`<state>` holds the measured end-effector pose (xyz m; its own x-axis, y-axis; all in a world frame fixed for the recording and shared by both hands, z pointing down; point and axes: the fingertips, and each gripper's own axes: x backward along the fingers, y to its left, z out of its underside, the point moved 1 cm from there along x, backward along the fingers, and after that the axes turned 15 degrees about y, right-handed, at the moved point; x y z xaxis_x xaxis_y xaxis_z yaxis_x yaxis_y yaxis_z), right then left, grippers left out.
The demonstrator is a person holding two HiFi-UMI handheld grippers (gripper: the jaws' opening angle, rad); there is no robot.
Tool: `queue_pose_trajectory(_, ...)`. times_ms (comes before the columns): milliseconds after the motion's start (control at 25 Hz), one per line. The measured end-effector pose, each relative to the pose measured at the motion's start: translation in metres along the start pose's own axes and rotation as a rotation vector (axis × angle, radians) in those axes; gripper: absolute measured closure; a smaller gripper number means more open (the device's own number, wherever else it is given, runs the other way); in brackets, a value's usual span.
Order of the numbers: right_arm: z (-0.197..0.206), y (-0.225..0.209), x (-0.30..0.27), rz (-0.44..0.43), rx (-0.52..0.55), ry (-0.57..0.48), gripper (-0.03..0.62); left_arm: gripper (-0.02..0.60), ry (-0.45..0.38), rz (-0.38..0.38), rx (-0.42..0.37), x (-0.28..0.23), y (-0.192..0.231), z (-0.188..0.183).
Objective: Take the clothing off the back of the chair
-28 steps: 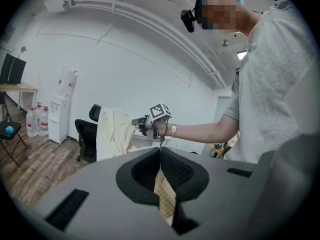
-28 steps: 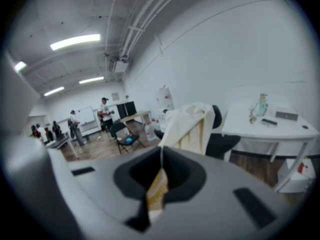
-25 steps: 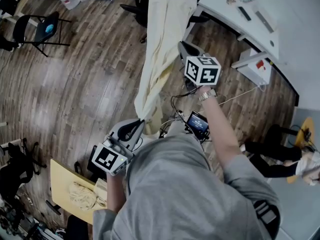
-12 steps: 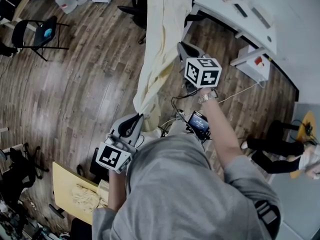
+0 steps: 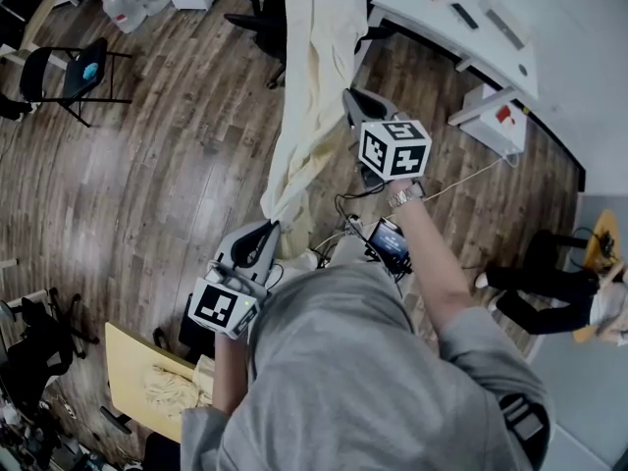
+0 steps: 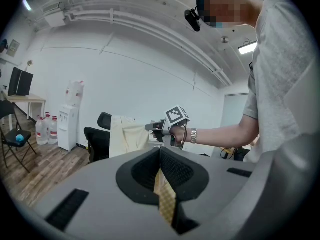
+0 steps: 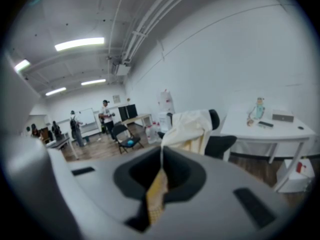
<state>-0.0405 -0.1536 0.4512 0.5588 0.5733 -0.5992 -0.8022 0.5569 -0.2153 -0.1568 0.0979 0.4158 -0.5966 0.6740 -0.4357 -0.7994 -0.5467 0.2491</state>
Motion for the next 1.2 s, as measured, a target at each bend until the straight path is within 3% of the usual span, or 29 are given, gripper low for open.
queue_pose_trajectory(1200,0.018,0.033,0.056,-0.012,0.037,-0.043,0.556,0.545,-0.017,-0.011,-0.027,-0.004,-0.001,-0.007)
